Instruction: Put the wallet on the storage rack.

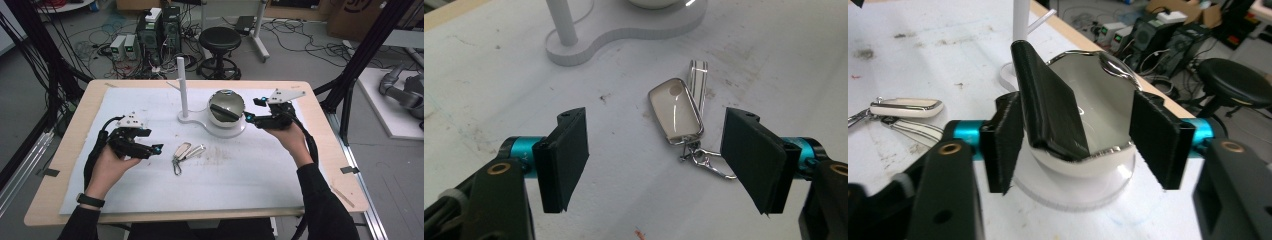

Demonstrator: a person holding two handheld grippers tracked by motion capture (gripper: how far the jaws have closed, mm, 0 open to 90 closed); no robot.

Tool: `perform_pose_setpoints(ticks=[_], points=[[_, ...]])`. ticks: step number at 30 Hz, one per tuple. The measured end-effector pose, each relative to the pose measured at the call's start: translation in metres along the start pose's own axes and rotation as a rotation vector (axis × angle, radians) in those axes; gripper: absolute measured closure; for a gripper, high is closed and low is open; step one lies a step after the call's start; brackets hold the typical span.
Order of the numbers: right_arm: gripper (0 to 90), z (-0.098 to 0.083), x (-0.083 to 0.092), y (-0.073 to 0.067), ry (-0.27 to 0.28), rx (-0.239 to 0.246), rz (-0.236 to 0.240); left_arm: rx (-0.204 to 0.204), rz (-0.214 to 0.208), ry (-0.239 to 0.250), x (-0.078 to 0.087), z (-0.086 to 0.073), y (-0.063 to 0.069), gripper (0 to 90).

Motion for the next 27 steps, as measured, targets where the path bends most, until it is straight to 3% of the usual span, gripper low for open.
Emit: perform_pose_setpoints(ticks=[1,5,6,8,9,11,13,19,27], points=[[34.3,-0.008,0.011,0.000,0.002,-0.027,-0.015,0.005,0.008,0.002,0.001,0.001,-0.001,27.3],[31.7,-0.019,0.023,0.002,0.005,-0.070,-0.025,0.010,0.021,0.001,0.004,0.001,-0.004,27.3],[29.7,-0.031,0.032,0.004,-0.010,-0.122,-0.031,0.011,0.025,0.000,0.005,0.002,-0.005,27.3],[28.5,-0.034,0.035,0.005,-0.017,-0.144,-0.033,0.010,0.036,-0.001,0.008,0.002,-0.006,27.3],[25.9,-0.046,0.041,0.008,-0.042,-0.202,-0.041,0.007,0.043,0.000,0.010,0.002,-0.007,27.3],[25.9,-0.050,0.043,0.009,-0.049,-0.217,-0.041,0.008,0.047,0.002,0.011,0.001,-0.007,27.2],[24.2,-0.064,0.049,0.013,-0.077,-0.281,-0.065,0.012,0.062,-0.002,0.015,0.000,-0.009,27.3],[23.1,-0.076,0.053,0.015,-0.115,-0.305,-0.116,0.016,0.082,0.008,0.024,-0.003,-0.012,27.3],[23.1,-0.074,0.061,0.013,-0.147,-0.283,-0.148,0.024,0.078,0.004,0.025,-0.004,-0.014,27.3]])
Point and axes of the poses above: each handheld gripper's, and its own axes: x roughly backward along the jaws, z roughly out of its top, y roughly to its right, the point moved 2 cm from there along -x, roughly forward along the jaws
